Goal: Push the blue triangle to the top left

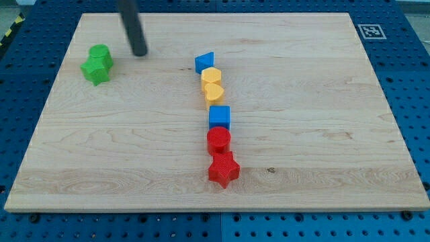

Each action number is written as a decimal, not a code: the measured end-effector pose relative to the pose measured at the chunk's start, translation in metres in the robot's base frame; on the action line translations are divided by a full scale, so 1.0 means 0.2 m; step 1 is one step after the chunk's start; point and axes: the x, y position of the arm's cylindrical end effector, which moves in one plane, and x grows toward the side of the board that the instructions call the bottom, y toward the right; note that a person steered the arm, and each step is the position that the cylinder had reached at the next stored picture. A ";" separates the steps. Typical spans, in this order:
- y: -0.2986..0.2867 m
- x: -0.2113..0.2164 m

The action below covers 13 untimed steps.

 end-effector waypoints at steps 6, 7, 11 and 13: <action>1.41 0.64; 1.17 0.53; 0.58 0.36; 0.37 0.09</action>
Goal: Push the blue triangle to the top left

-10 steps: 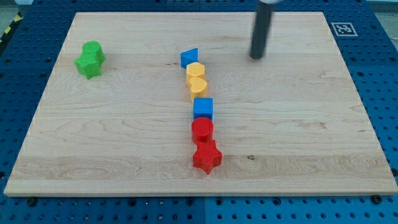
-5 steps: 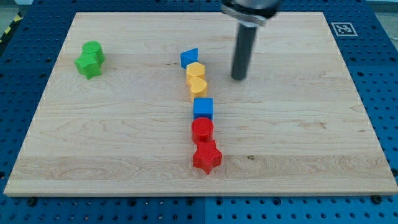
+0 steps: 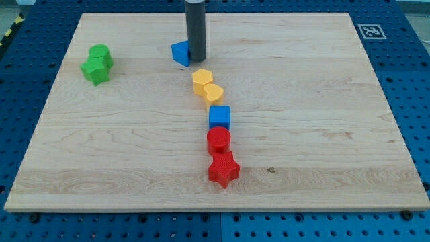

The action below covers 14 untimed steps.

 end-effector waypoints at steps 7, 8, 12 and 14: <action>-0.41 0.01; -0.44 -0.10; -0.53 -0.30; -0.32 -0.39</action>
